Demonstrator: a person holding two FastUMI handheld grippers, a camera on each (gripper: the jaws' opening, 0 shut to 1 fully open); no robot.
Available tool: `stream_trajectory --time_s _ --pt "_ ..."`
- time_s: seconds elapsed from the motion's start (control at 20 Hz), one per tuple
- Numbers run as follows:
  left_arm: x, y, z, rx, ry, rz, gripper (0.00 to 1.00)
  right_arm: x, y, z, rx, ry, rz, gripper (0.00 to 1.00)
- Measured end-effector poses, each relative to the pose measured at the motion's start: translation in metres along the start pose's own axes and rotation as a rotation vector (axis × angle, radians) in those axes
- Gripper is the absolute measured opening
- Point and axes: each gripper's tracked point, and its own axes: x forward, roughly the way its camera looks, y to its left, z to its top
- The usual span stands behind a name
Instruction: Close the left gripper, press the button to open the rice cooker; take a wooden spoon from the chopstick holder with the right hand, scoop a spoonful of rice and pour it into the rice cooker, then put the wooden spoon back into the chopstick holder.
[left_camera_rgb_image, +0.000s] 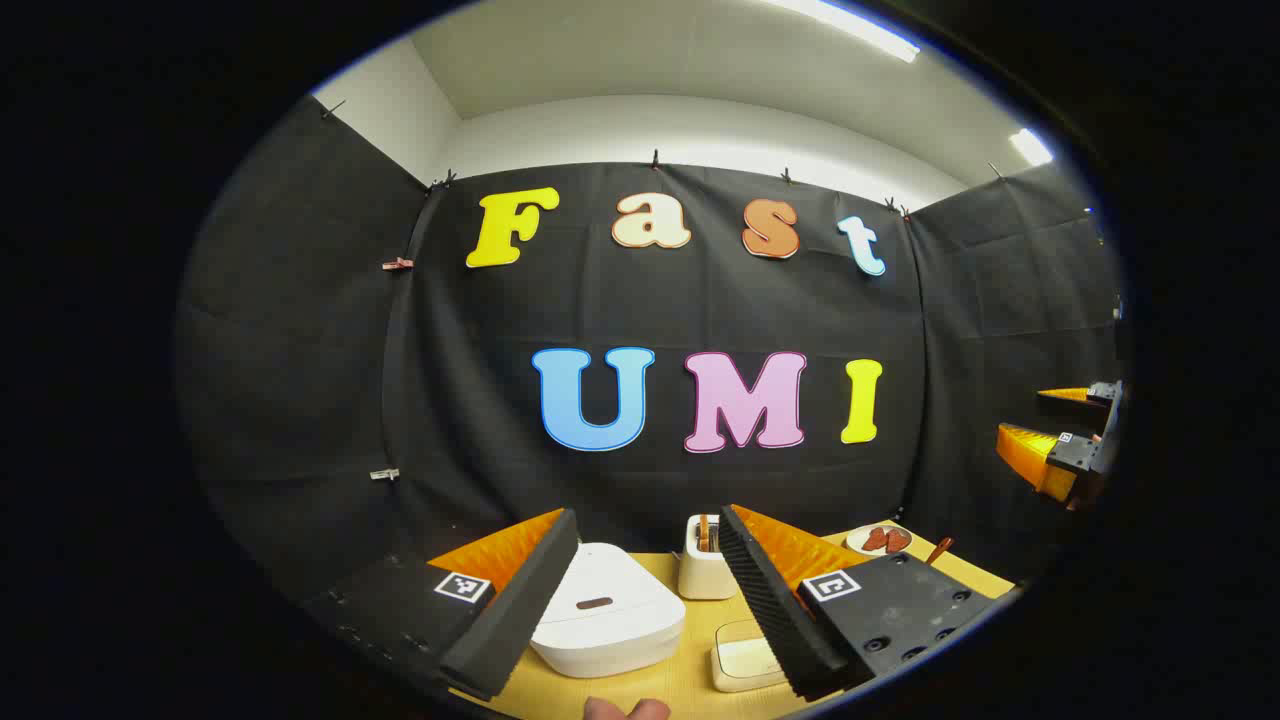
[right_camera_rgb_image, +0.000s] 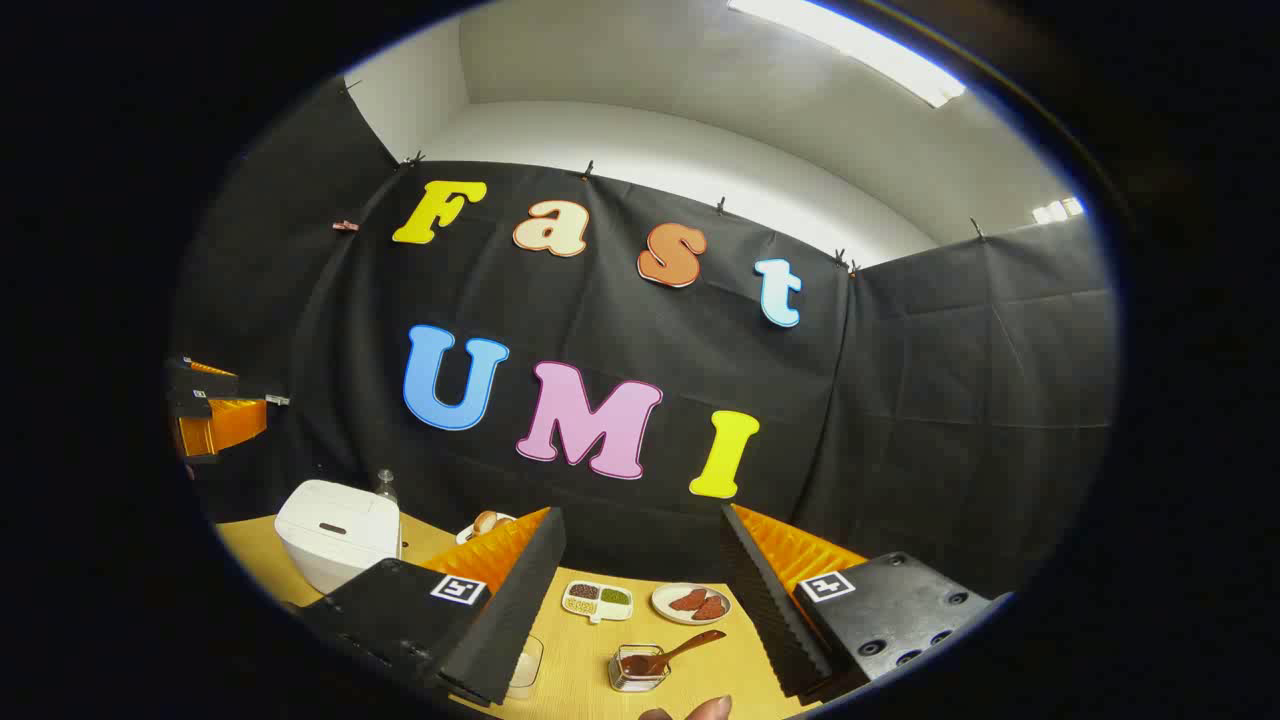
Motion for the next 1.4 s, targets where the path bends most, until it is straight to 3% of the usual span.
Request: stream_trajectory --time_s 1.1,1.2,1.25,1.3,1.4 --pt "0.006 0.009 -0.005 -0.017 0.002 0.002 0.96 0.002 0.005 0.005 -0.023 -0.001 -0.009 0.97" --pt "0.008 0.012 -0.007 -0.018 0.009 0.005 0.79 0.002 0.003 0.007 -0.021 -0.008 -0.014 0.97" --pt "0.009 0.009 -0.008 -0.027 0.008 -0.010 0.64 0.002 0.002 0.009 -0.020 -0.013 -0.015 0.97" --pt "0.010 0.009 -0.008 -0.037 0.011 -0.020 0.58 0.002 0.003 0.009 -0.021 -0.015 -0.014 0.97" --pt "0.015 0.006 -0.011 -0.063 0.009 -0.060 0.30 0.002 0.002 0.007 -0.030 -0.015 -0.013 0.97"
